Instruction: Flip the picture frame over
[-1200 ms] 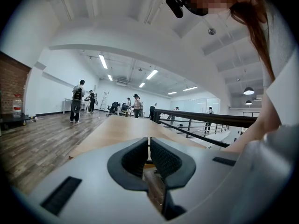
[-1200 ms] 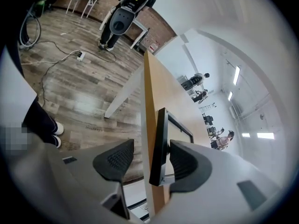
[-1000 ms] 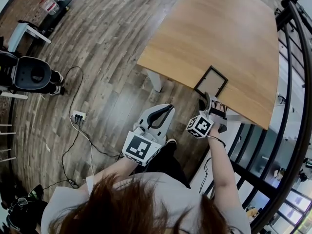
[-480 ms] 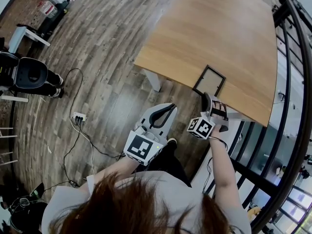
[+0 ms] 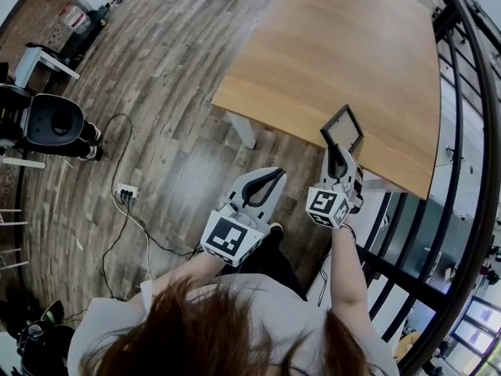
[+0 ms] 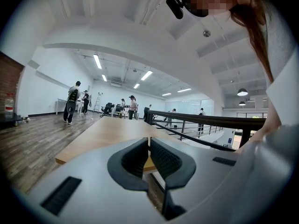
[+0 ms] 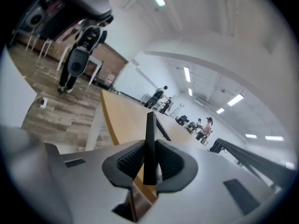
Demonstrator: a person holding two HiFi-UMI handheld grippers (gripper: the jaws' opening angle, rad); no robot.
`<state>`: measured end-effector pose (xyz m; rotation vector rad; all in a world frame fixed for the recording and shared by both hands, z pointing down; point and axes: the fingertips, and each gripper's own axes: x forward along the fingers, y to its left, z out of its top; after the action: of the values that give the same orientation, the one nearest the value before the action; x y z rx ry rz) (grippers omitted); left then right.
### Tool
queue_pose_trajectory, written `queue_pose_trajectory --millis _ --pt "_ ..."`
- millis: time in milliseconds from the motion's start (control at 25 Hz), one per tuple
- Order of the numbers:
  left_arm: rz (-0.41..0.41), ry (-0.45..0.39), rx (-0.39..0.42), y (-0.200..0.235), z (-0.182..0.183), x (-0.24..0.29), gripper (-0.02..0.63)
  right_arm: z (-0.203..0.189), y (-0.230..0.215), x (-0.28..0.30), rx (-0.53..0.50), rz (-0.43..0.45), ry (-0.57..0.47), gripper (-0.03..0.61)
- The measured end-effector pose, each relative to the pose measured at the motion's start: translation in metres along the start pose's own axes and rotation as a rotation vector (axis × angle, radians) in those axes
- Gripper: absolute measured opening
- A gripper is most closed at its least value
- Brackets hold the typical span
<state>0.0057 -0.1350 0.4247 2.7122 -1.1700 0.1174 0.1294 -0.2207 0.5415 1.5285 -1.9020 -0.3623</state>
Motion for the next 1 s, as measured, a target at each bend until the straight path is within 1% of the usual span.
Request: queue_pose_trajectory --millis 80,200,280,320,440,560,680,840,1000 --pt "-0.003 0.016 0.002 -0.002 -0.001 0.000 0.020 0.009 -0.018 -0.005 0.167 -0.046 -0.063 0.091" --pt "-0.012 0.008 0.001 -0.009 -0.002 -0.001 0.020 0.015 -0.054 -0.019 0.468 -0.145 -0.168 0.091" --pt "-0.017 -0.017 0.002 -0.011 0.002 0.001 0.020 0.009 -0.076 -0.029 0.687 -0.223 -0.217 0.091" --pt "-0.020 -0.015 0.001 -0.012 0.002 0.002 0.020 0.004 -0.085 -0.033 0.790 -0.264 -0.233 0.091" --pt "-0.034 0.021 0.000 -0.014 -0.002 0.007 0.020 -0.014 -0.103 -0.044 1.050 -0.364 -0.262 0.091" --pt "-0.049 0.003 -0.007 -0.018 -0.003 0.013 0.020 -0.027 -0.108 -0.055 1.244 -0.420 -0.286 0.091" --pt "-0.067 0.031 -0.006 -0.024 -0.009 0.018 0.020 -0.046 -0.109 -0.066 1.435 -0.459 -0.324 0.091" --pt "-0.085 0.044 -0.013 -0.028 -0.011 0.027 0.020 -0.069 -0.106 -0.073 1.637 -0.477 -0.370 0.091" --pt "-0.095 0.053 -0.018 -0.029 -0.015 0.031 0.020 -0.089 -0.096 -0.074 1.871 -0.477 -0.459 0.091"
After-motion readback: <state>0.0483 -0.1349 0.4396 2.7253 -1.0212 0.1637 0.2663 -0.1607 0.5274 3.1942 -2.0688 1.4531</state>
